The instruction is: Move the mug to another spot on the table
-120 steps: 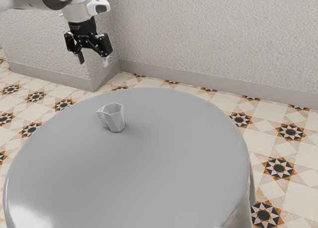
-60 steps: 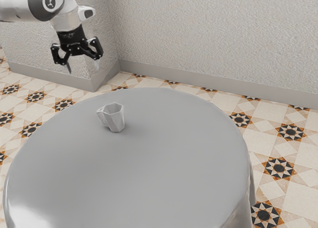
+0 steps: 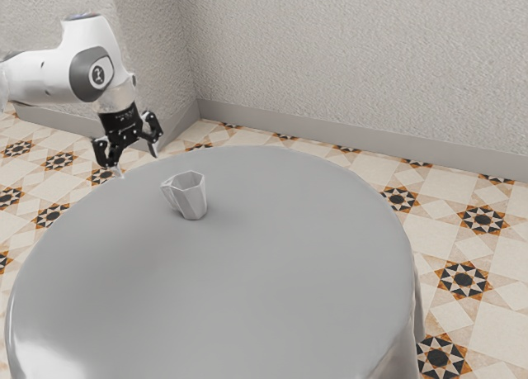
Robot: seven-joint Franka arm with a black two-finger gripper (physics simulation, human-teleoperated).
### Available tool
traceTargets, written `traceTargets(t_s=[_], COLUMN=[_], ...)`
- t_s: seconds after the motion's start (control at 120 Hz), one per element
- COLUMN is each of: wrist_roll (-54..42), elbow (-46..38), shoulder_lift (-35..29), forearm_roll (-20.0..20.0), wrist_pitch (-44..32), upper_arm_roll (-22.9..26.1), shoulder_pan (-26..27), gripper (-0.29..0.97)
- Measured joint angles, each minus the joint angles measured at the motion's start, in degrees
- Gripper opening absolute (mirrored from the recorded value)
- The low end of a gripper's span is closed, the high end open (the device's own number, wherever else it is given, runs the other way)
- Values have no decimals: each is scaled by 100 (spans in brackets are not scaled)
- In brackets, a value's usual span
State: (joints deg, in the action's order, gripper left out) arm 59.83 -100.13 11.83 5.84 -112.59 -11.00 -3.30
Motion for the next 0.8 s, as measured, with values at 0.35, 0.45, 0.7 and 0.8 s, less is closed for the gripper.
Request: traceTargets(t_s=[0.35,0.45,0.7,0.8], wrist_roll=[1442,1729,2259,2412], elbow=[885,1124,1652,1893], shoulder_lift=[1232,1534,2064,2363], forearm_roll=[676,908,1288,1399], wrist_pitch=[-274,-309,-336,-318], upper_arm_roll=[-431,-518,-651,-665], shoulder_pan=[-11,-14,-55,-90], gripper=[68,68,68,68])
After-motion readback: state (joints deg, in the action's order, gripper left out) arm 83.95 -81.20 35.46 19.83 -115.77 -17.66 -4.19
